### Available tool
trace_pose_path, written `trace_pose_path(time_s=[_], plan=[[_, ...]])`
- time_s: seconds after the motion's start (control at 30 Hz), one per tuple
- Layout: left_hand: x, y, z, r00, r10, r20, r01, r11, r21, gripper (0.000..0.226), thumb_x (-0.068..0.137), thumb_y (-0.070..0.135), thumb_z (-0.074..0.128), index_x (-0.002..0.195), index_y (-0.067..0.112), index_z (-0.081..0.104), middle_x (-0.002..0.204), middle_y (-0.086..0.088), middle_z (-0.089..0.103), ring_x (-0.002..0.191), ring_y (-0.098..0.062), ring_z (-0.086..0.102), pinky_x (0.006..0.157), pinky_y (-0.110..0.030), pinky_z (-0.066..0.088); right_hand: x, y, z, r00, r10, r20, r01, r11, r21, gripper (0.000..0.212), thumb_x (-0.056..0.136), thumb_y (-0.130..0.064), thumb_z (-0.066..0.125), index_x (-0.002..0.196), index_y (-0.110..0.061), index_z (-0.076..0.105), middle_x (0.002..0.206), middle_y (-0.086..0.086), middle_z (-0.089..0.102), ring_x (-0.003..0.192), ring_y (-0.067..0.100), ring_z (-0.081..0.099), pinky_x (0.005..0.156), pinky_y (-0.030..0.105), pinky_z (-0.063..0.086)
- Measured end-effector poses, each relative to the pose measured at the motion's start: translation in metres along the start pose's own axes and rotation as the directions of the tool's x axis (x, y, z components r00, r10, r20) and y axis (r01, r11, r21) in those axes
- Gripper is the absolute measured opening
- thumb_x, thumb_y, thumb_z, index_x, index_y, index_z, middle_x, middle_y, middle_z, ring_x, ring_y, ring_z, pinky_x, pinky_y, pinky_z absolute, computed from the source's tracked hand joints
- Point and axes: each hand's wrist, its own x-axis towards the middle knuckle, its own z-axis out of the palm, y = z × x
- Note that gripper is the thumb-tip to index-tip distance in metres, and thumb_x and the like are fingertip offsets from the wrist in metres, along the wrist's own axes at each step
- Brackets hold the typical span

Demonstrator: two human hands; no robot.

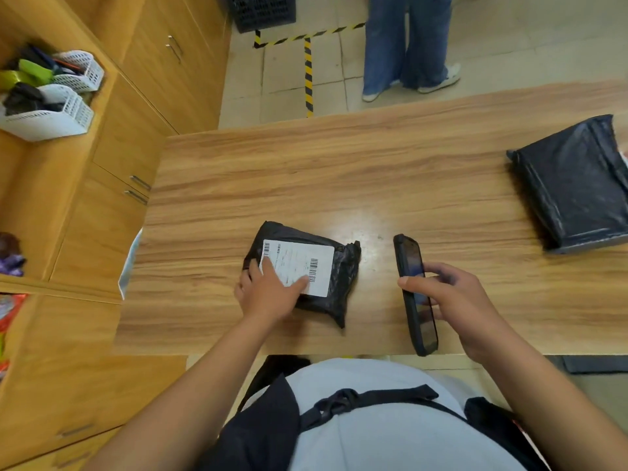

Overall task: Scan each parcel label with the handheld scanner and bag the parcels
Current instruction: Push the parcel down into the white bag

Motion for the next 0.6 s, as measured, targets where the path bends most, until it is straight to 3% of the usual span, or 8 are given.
trace_pose_path(time_s=[0.1, 0.23, 0.37, 0.5, 0.6], plan=[[0.010, 0.007, 0.008, 0.999, 0.016, 0.030, -0.015, 1.000, -0.028, 0.124, 0.069, 0.087, 0.052, 0.158, 0.018, 0.000, 0.166, -0.009, -0.002, 0.151, -0.030, 0.000, 0.119, -0.049, 0.004, -0.002, -0.005, 0.010, 1.000, 0.004, -0.013, -0.005, 0.999, -0.040, 0.063, 0.074, -0.026, 0.088, 0.132, -0.015, 0.065, 0.102, 0.024, 0.064, 0.085, 0.023, 0.069, 0.050, 0.022, 0.054], [0.041, 0.004, -0.004, 0.983, 0.160, 0.093, -0.160, 0.987, -0.012, 0.132, 0.066, 0.084, 0.061, 0.157, 0.020, -0.009, 0.165, -0.006, -0.013, 0.152, -0.028, -0.010, 0.120, -0.048, -0.002, -0.008, -0.012, 0.024, 0.999, 0.025, -0.040, -0.028, 0.997, -0.070, 0.066, 0.074, -0.026, 0.088, 0.134, -0.013, 0.064, 0.112, 0.030, 0.065, 0.086, 0.026, 0.070, 0.050, 0.022, 0.054], [0.074, 0.002, -0.023, 0.901, 0.383, 0.206, -0.394, 0.919, 0.014, 0.135, 0.064, 0.075, 0.072, 0.157, 0.024, -0.011, 0.164, -0.002, -0.020, 0.151, -0.024, -0.016, 0.122, -0.049, -0.002, -0.017, -0.025, 0.038, 0.997, 0.035, -0.064, -0.045, 0.986, -0.161, 0.059, 0.071, -0.027, 0.089, 0.125, -0.018, 0.066, 0.085, 0.004, 0.064, 0.060, 0.011, 0.071, 0.044, 0.018, 0.050], [0.101, 0.007, -0.040, 0.800, 0.521, 0.296, -0.561, 0.825, 0.065, 0.126, 0.064, 0.068, 0.077, 0.156, 0.041, -0.005, 0.163, 0.001, -0.023, 0.150, -0.021, -0.020, 0.121, -0.048, -0.004, -0.024, -0.045, 0.054, 0.998, 0.035, -0.054, -0.053, 0.921, -0.385, 0.059, 0.070, -0.030, 0.092, 0.119, -0.031, 0.058, 0.094, -0.005, 0.066, 0.056, 0.002, 0.070, 0.036, 0.015, 0.046], [0.111, 0.011, -0.044, 0.737, 0.580, 0.348, -0.628, 0.778, 0.033, 0.125, 0.055, 0.076, 0.076, 0.152, 0.054, 0.000, 0.162, 0.002, -0.027, 0.149, -0.022, -0.025, 0.118, -0.048, -0.010, -0.027, -0.064, 0.066, 0.998, 0.038, -0.039, -0.053, 0.845, -0.532, 0.052, 0.065, -0.035, 0.094, 0.104, -0.036, 0.061, 0.093, -0.009, 0.065, 0.053, 0.012, 0.072, 0.038, 0.020, 0.049]])
